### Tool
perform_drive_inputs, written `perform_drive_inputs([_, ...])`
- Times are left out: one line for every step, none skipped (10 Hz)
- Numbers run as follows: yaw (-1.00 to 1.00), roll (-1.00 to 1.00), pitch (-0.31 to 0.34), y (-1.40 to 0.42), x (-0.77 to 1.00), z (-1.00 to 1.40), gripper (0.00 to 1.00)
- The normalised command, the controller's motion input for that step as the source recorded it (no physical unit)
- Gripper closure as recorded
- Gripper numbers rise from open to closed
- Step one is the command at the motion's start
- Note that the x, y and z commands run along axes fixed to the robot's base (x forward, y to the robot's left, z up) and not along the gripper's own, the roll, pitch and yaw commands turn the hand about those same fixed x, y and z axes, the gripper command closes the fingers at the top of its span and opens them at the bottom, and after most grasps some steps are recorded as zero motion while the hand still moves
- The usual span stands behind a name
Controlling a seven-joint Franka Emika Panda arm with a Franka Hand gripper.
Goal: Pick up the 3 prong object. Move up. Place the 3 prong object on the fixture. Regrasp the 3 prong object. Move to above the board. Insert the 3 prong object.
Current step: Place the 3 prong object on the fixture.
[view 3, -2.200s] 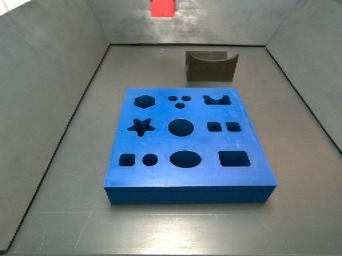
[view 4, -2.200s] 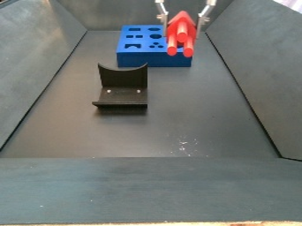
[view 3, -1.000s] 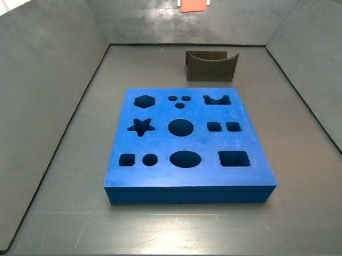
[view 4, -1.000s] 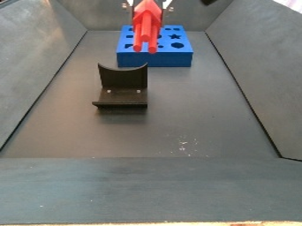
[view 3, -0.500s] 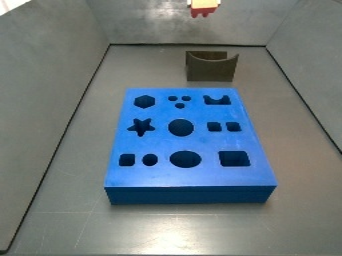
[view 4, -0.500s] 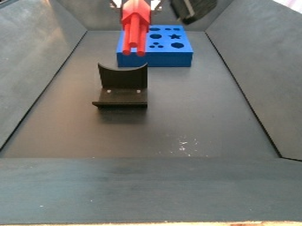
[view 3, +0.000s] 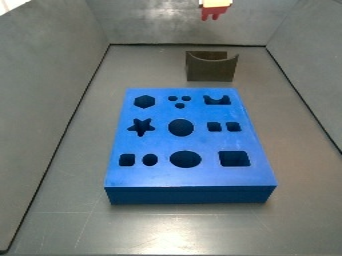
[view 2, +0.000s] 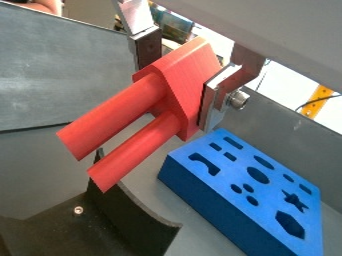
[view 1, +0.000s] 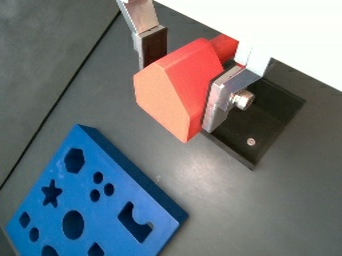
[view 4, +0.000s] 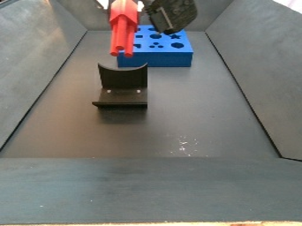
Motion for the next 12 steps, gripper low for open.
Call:
perform_drive_inputs([0.09,-1.0,0.16,0.14,0.14,-1.0,1.0])
perform_drive_inputs([0.05,-1.0,0.182,0.14,0.14,-1.0,1.0])
perform_drive_inputs([-0.03,-0.79,0.23,0.14,0.16,-1.0,1.0])
perform_drive_inputs([-0.07,-0.68,0.238,0.14,0.17,-1.0,1.0])
perform_drive_inputs([-0.13,-0.47,0.217,0.14,0.18,-1.0,1.0])
perform_drive_inputs([-0.18,-0.28,0.177,0.14,0.19,-1.0,1.0])
perform_drive_inputs([-0.2,-0.21,0.131,0.14,0.2,-1.0,1.0])
perform_drive_inputs([-0.2,-0.19,0.101,0.13,0.19,-0.95,1.0])
perform_drive_inputs([-0.21,-0.18,0.054,0.1,0.14,-0.7,1.0])
perform_drive_inputs([-0.19,-0.18,0.026,0.08,0.12,-0.52,1.0])
perform_drive_inputs([-0.16,-0.14,-0.012,0.1,0.1,-0.38,1.0])
perform_drive_inputs([-0.14,-0.12,-0.024,0.1,0.08,-0.38,1.0])
